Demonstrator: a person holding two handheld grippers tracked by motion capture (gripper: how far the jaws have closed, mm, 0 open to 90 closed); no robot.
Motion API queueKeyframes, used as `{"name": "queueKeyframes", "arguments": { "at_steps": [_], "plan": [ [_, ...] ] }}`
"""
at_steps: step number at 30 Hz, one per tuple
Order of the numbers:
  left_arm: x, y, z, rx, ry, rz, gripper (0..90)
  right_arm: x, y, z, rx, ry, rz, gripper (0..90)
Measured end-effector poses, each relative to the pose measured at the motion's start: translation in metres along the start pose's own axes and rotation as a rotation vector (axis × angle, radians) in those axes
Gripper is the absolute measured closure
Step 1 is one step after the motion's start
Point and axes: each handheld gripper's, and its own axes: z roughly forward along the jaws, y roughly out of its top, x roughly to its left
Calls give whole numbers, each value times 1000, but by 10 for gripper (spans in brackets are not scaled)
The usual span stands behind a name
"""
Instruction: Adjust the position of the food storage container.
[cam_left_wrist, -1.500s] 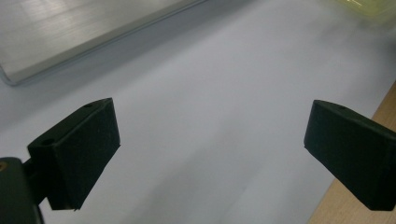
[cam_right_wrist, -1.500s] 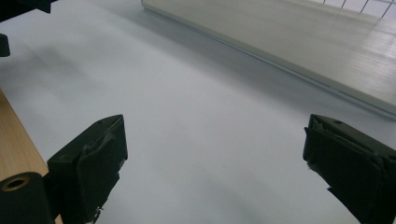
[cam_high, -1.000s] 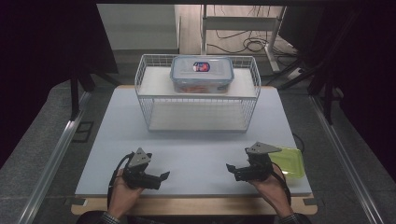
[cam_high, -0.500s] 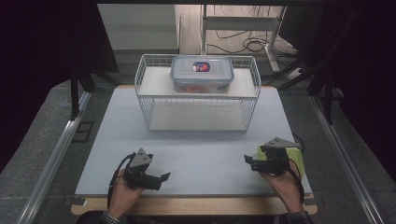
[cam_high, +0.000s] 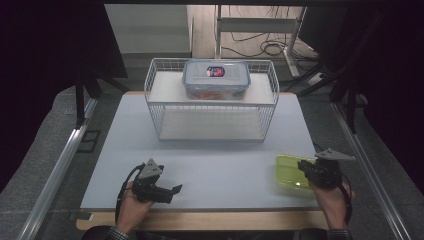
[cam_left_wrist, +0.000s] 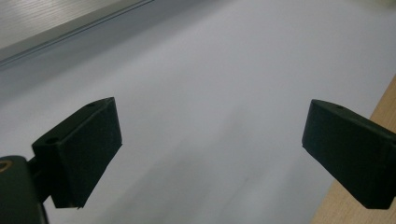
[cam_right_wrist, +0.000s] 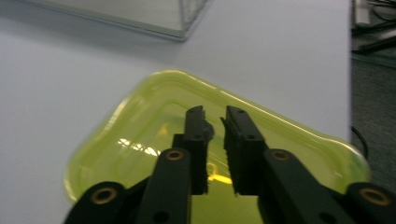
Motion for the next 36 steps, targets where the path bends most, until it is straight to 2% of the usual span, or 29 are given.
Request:
{"name": "queueKeyframes", "arguments": {
  "at_steps": [3,9,14,19,23,25,31,36],
  "plan": [
    [0,0,0,-5,2,-4,47,-11,-3,-6,0,-59,33,893],
    [1,0,0,-8,-3,-8,51,-36,-15,-16,5,-142,97,896],
    [1,0,1,-6,-5,-7,51,-50,-26,-21,23,-183,132,895],
    [1,0,1,-6,-6,-9,51,-55,-31,-19,57,-209,144,896],
    [1,0,1,-6,-6,-10,51,-53,-32,-14,74,-182,139,895],
    [1,0,1,-7,-5,-10,51,-50,-30,-12,80,-186,129,896],
    [1,0,1,-7,-4,-14,51,-44,-28,-8,71,-152,132,895],
    [1,0,1,-5,-6,-10,51,-33,-23,-4,69,-117,116,896]
  ]
}}
